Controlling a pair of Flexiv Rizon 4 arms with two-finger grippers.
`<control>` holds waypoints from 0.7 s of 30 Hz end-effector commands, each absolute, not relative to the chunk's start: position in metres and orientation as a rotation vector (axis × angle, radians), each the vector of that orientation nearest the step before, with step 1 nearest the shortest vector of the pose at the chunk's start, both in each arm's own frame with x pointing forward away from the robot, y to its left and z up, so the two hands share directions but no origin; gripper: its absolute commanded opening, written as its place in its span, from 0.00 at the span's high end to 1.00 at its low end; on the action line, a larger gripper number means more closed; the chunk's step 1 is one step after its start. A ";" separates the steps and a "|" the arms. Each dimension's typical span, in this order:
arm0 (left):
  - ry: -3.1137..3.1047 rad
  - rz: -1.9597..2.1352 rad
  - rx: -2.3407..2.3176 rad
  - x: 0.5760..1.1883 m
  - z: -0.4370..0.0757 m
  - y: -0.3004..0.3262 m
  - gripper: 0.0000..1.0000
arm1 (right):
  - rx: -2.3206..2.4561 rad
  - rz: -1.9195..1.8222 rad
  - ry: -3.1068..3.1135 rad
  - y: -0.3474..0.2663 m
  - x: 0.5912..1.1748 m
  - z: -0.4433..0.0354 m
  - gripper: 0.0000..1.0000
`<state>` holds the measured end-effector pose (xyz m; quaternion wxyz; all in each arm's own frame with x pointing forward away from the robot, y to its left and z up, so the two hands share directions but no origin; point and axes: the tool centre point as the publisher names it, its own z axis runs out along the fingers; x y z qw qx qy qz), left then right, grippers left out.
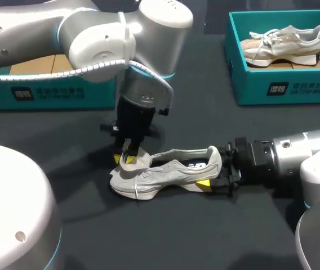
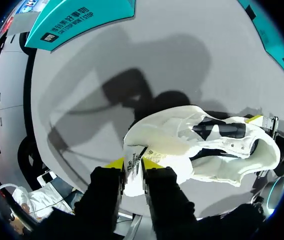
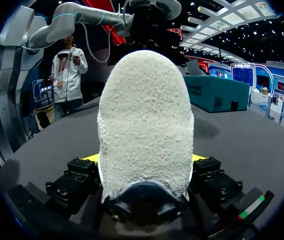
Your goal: Take the shoe out of the shoebox, open the shoe tongue, remove and reinsert the insole, then place the shoe into the shoebox
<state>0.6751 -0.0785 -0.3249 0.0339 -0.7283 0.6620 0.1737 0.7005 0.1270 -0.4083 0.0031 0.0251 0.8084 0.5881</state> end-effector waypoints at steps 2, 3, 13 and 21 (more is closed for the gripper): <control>2.109 0.409 -2.305 0.671 -0.337 -0.062 0.53 | 0.080 1.841 2.536 0.128 0.699 -0.411 1.00; 2.109 0.410 -2.303 0.671 -0.338 -0.059 0.45 | 0.080 1.841 2.536 0.128 0.699 -0.411 1.00; 2.171 0.378 -2.231 0.674 -0.332 -0.037 0.16 | 0.080 1.841 2.536 0.128 0.699 -0.411 1.00; 2.502 0.092 -2.056 0.685 -0.259 -0.056 0.15 | 0.080 1.841 2.536 0.128 0.699 -0.411 1.00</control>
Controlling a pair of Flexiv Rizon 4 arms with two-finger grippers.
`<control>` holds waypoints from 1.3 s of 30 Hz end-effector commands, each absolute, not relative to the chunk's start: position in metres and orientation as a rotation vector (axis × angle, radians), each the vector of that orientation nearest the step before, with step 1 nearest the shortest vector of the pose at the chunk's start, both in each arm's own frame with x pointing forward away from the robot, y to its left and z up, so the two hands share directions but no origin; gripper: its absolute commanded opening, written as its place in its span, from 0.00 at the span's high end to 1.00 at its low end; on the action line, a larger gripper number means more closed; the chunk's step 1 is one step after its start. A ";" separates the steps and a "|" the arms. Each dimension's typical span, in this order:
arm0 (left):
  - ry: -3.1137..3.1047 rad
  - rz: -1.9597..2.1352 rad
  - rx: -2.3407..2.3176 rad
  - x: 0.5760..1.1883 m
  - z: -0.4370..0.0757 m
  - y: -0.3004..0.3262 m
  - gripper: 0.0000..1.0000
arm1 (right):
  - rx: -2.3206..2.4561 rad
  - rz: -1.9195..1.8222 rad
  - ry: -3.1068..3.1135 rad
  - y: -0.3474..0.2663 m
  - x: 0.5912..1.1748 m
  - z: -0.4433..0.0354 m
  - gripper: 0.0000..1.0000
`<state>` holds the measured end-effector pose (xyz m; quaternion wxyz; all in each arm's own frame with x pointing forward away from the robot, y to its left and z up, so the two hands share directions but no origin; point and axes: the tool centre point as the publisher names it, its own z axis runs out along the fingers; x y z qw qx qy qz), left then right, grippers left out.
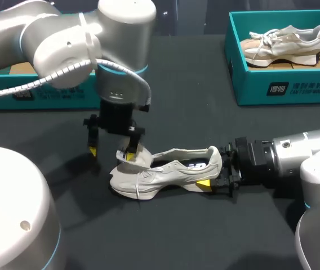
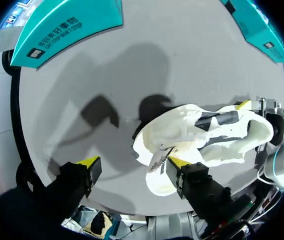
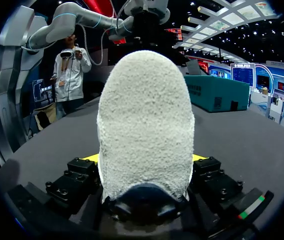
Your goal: Take the shoe out of the shoebox, open the shoe tongue, remove and reinsert the insole, then place the shoe into the shoebox
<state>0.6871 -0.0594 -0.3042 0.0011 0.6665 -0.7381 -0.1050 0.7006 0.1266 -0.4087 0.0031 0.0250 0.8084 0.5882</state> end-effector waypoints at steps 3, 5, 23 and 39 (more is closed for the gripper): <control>-2.457 0.005 1.739 0.689 -0.236 -0.073 0.15 | 0.080 1.841 2.536 0.128 0.699 -0.411 1.00; -2.548 0.064 1.590 0.688 -0.225 -0.084 0.21 | 0.080 1.841 2.536 0.128 0.699 -0.411 1.00; -2.934 0.147 0.605 0.680 -0.202 -0.124 1.00 | 0.080 1.841 2.536 0.128 0.699 -0.411 1.00; -3.009 0.323 0.063 0.664 -0.232 -0.169 1.00 | 0.080 1.841 2.536 0.128 0.699 -0.411 1.00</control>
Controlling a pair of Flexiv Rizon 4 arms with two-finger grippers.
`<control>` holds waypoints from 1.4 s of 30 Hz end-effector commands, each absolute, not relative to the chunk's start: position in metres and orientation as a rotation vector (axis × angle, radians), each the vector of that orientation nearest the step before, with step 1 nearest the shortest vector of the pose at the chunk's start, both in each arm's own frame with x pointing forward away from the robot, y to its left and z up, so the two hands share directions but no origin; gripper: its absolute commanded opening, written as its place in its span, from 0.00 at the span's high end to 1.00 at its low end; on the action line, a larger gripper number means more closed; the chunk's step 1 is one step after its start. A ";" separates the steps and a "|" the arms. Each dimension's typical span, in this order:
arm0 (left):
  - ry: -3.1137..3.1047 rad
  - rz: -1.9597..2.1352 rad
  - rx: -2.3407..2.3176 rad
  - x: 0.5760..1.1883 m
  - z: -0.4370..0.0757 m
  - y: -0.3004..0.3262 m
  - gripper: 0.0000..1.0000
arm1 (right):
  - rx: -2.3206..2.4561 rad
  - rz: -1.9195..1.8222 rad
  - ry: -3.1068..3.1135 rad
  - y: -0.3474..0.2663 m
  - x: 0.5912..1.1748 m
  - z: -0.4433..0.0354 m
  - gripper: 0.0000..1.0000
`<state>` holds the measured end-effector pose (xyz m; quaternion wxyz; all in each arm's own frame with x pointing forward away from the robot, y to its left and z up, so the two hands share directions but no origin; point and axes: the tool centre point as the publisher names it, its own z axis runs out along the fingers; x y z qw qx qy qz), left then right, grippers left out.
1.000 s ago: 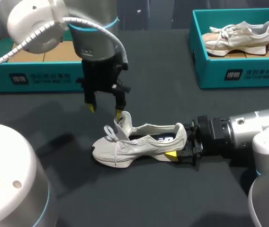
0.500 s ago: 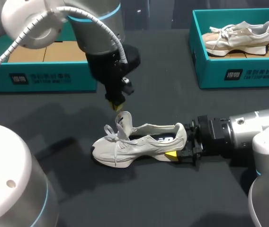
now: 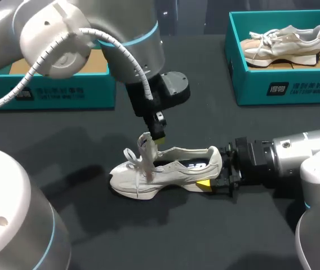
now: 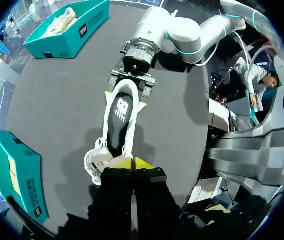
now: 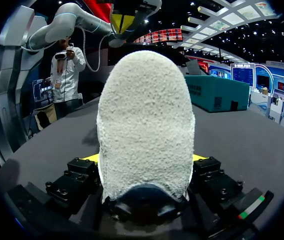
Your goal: Take the shoe out of the shoebox, open the shoe tongue, remove and reinsert the insole, then place the shoe into the shoebox
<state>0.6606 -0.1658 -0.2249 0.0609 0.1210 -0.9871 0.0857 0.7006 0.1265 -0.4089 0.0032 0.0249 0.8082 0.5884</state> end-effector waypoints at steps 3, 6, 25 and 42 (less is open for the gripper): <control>-3.009 0.323 0.063 0.664 -0.232 -0.169 1.00 | 0.080 1.841 2.536 0.128 0.699 -0.411 1.00; -3.027 0.331 0.015 0.663 -0.242 -0.171 1.00 | 0.080 1.841 2.536 0.128 0.699 -0.411 1.00; -3.017 0.322 -0.152 0.695 -0.312 -0.223 1.00 | 0.080 1.841 2.536 0.128 0.699 -0.411 1.00; -2.939 0.221 -0.149 0.683 -0.357 -0.222 1.00 | 0.080 1.841 2.536 0.128 0.699 -0.411 1.00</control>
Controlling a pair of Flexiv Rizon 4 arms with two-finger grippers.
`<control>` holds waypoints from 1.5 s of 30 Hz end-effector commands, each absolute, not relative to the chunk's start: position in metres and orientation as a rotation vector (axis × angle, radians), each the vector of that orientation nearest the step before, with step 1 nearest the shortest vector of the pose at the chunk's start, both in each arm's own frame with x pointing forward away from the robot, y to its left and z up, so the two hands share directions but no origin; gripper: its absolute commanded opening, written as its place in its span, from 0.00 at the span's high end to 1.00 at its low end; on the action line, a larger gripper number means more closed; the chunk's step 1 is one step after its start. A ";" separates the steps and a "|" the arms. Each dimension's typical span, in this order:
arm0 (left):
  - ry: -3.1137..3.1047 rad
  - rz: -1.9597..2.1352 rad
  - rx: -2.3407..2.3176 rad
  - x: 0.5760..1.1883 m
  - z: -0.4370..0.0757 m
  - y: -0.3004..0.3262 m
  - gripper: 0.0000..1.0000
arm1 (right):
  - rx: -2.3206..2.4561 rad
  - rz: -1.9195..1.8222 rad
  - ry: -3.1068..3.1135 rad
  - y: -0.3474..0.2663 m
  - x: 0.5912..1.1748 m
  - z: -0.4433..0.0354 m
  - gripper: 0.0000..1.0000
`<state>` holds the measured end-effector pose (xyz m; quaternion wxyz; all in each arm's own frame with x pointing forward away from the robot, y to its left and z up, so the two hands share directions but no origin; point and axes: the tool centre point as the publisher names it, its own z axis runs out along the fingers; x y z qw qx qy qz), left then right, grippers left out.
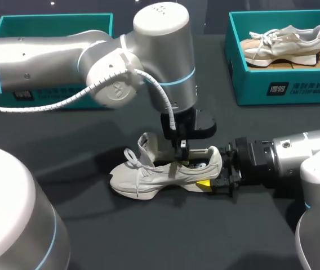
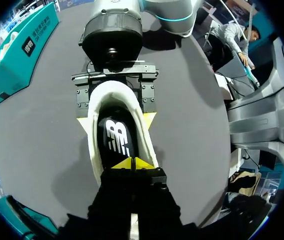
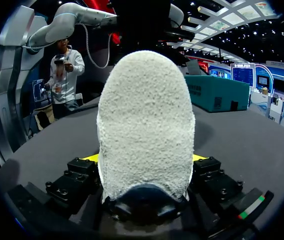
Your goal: Take the shoe out of the shoebox, open the shoe tongue, remove and reinsert the insole, then place the shoe into the shoebox
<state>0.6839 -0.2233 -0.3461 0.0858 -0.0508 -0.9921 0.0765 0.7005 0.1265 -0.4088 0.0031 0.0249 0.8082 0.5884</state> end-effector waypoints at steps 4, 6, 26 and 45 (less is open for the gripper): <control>-2.899 0.202 -0.142 0.673 -0.364 -0.208 1.00 | 0.080 1.841 2.536 0.128 0.699 -0.411 1.00; -2.890 0.191 -0.150 0.666 -0.368 -0.203 1.00 | 0.080 1.841 2.536 0.128 0.699 -0.411 1.00; -3.049 0.062 -0.130 0.663 -0.408 -0.206 0.24 | 0.080 1.841 2.536 0.128 0.699 -0.411 1.00; -3.101 0.041 0.016 0.703 -0.416 -0.195 1.00 | 0.080 1.841 2.536 0.128 0.699 -0.411 1.00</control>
